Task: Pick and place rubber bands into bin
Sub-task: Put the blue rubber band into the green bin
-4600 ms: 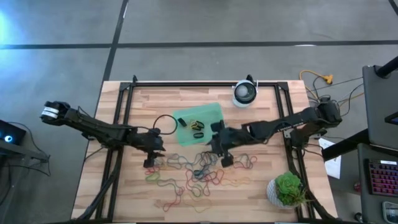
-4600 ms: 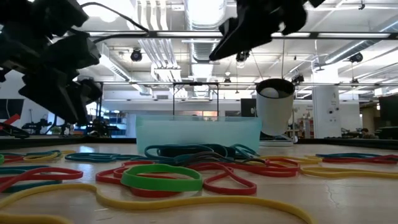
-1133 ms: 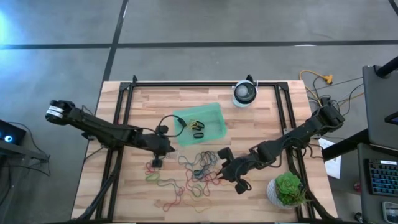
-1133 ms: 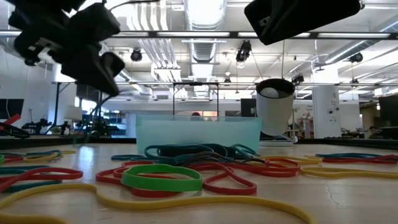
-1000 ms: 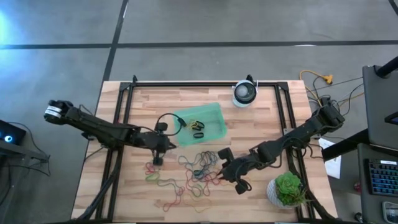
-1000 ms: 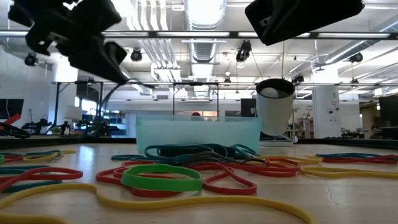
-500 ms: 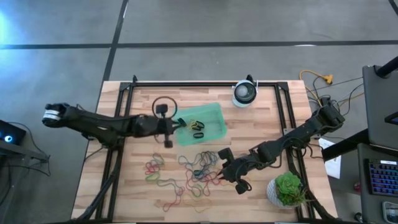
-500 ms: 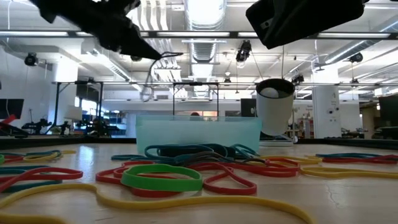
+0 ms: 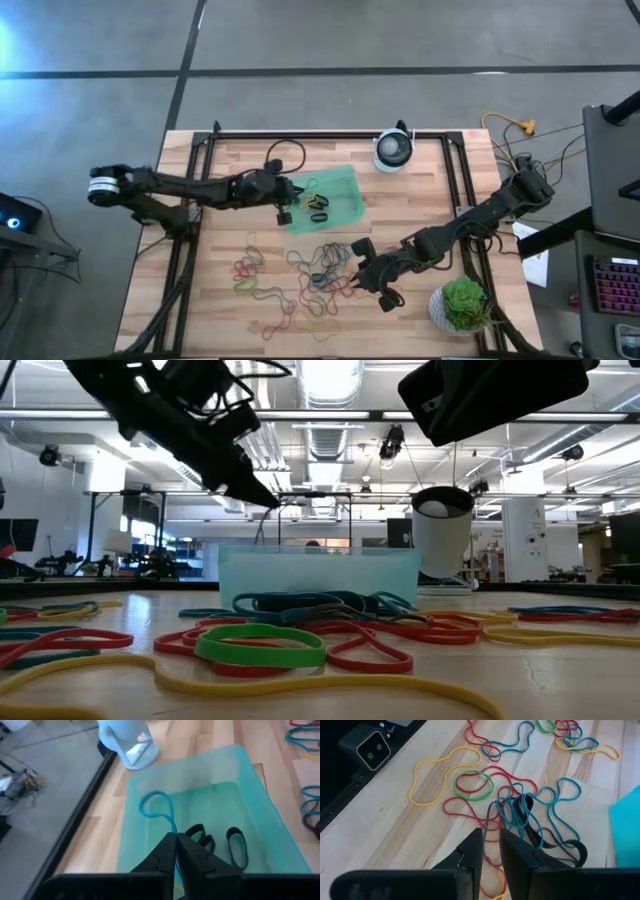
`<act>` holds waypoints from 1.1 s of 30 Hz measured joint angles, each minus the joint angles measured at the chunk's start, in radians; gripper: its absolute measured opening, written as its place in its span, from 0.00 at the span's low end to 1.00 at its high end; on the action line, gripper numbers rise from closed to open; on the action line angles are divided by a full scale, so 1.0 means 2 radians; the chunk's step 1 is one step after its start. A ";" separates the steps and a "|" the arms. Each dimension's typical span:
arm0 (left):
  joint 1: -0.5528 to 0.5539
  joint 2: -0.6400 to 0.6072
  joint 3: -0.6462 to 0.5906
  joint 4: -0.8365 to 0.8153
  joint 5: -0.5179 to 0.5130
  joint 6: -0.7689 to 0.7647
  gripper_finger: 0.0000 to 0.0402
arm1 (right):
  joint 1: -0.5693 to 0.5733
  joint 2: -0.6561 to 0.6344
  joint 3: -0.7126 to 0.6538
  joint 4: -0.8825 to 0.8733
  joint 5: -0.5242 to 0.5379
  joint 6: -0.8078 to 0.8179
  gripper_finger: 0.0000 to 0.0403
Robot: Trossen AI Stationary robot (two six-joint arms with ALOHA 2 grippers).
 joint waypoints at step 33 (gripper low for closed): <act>-0.189 -0.132 -0.043 -0.113 0.070 -0.065 0.26 | -0.013 0.089 -0.022 0.189 -0.001 -0.103 0.15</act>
